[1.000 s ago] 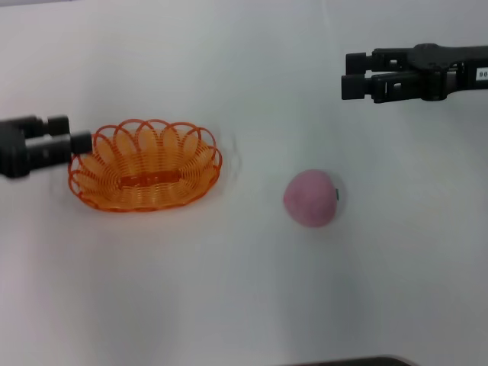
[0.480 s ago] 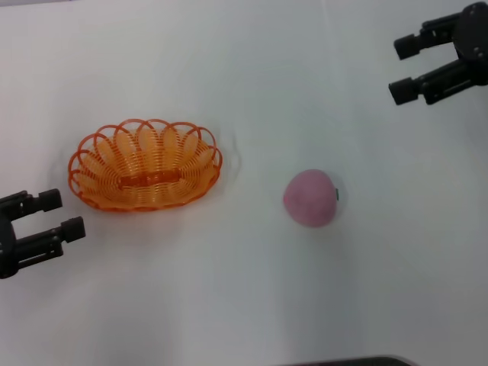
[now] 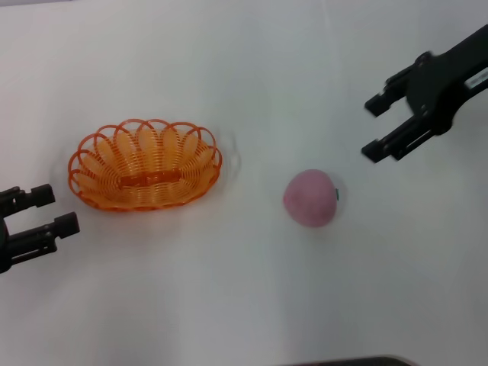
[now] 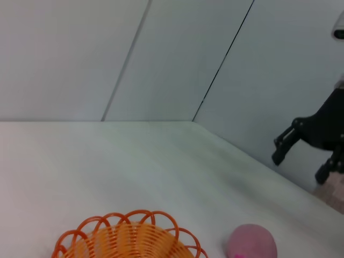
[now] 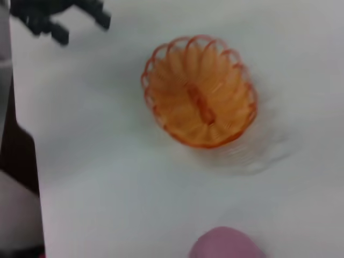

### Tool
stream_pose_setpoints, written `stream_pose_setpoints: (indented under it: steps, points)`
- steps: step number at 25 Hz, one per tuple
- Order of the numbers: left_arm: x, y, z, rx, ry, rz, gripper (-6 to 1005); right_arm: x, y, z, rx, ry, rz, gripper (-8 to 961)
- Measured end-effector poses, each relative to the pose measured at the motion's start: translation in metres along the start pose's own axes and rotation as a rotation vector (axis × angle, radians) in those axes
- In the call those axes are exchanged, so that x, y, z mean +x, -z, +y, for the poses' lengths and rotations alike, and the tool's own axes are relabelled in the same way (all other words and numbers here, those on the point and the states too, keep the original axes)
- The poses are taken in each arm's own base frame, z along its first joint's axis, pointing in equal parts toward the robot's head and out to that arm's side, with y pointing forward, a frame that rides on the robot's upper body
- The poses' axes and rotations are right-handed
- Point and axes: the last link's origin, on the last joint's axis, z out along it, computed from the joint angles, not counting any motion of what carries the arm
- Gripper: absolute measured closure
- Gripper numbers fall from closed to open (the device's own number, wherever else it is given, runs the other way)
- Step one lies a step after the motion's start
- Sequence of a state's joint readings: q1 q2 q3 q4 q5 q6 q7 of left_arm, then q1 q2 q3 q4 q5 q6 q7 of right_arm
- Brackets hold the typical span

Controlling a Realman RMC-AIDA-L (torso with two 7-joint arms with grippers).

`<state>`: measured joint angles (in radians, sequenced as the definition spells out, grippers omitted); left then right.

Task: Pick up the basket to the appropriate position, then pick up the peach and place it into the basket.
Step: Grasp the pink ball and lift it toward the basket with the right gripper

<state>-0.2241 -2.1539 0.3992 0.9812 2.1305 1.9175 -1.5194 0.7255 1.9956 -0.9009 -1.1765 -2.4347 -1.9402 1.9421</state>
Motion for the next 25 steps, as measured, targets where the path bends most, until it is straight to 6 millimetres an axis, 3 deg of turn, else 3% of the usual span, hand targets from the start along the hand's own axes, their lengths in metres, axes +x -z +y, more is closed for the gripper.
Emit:
stream_pose_setpoints:
  steps: [11,19,25]
  points:
    - [0.003,-0.007,-0.003,-0.015,0.013,0.004,234,-0.010,-0.075,-0.003,0.057,0.069,0.152,160]
    - [0.006,-0.009,-0.005,-0.017,0.024,0.002,236,-0.013,-0.101,0.000,0.052,0.089,0.194,163]
    - [0.006,-0.010,-0.006,-0.011,0.033,0.003,238,-0.014,-0.109,0.005,0.040,0.111,0.218,275]
